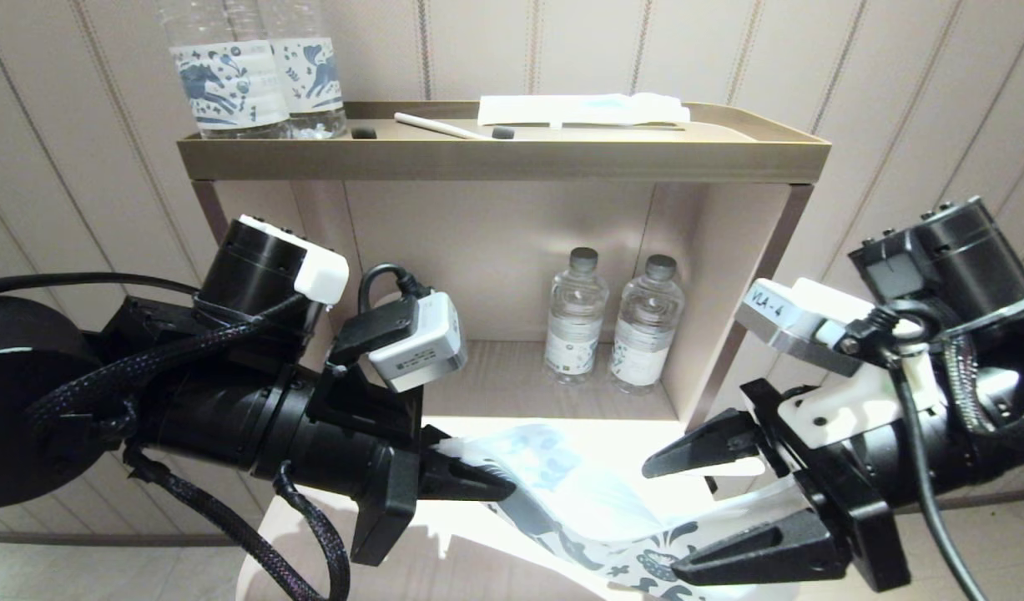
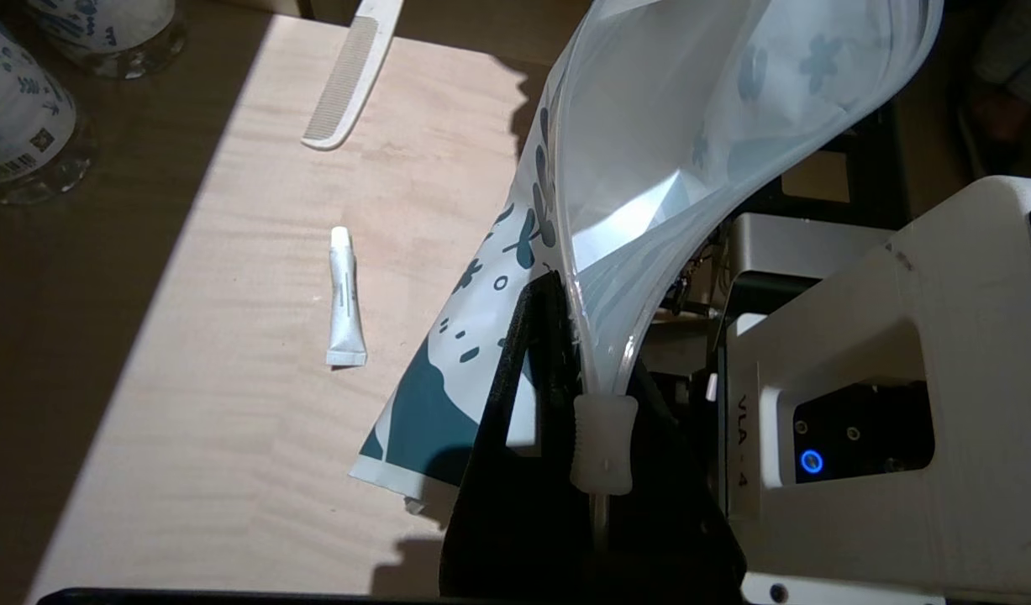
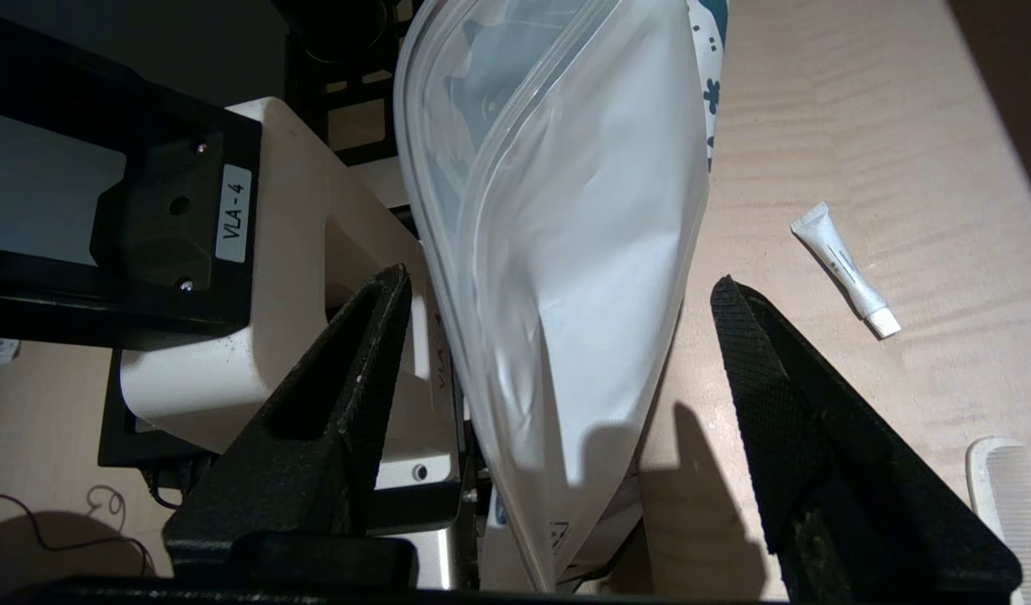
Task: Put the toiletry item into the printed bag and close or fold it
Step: Hand it to the other hand
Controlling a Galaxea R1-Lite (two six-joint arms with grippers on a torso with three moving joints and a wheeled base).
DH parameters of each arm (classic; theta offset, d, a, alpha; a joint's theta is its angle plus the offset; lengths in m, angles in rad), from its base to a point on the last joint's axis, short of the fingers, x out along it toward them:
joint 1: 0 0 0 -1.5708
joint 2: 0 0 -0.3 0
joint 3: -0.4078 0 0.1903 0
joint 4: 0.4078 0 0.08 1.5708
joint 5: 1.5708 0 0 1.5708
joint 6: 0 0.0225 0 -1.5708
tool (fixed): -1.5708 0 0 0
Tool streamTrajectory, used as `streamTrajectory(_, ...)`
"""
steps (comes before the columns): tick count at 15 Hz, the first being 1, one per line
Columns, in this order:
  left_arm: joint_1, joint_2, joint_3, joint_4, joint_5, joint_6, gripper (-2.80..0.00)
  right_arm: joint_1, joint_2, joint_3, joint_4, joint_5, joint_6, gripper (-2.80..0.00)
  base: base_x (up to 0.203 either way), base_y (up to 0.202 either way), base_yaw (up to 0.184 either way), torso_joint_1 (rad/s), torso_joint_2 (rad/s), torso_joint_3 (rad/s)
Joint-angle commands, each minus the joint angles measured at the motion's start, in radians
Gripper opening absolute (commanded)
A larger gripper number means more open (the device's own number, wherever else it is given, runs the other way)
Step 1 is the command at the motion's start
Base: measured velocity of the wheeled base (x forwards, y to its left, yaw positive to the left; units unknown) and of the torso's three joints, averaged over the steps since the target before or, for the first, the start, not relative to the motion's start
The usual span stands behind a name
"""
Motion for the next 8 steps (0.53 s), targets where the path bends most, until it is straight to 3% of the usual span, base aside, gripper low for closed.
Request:
streamTrajectory(1, 0.002, 0.0, 0.001, 0.002, -0.004, 0.001, -2.8, -0.012, -0.053, 0.021, 0.003, 0.005, -0.003, 0.0, 0.0, 0.0, 0.0, 0.0, 0.0, 0.0)
streamTrajectory(8, 0.006, 0.0, -0.001, 0.002, -0.003, -0.001, -2.8, -0.069, -0.152, 0.098, 0.004, 0.005, -0.005, 0.0, 0.0, 0.0, 0.0, 0.0, 0.0, 0.0)
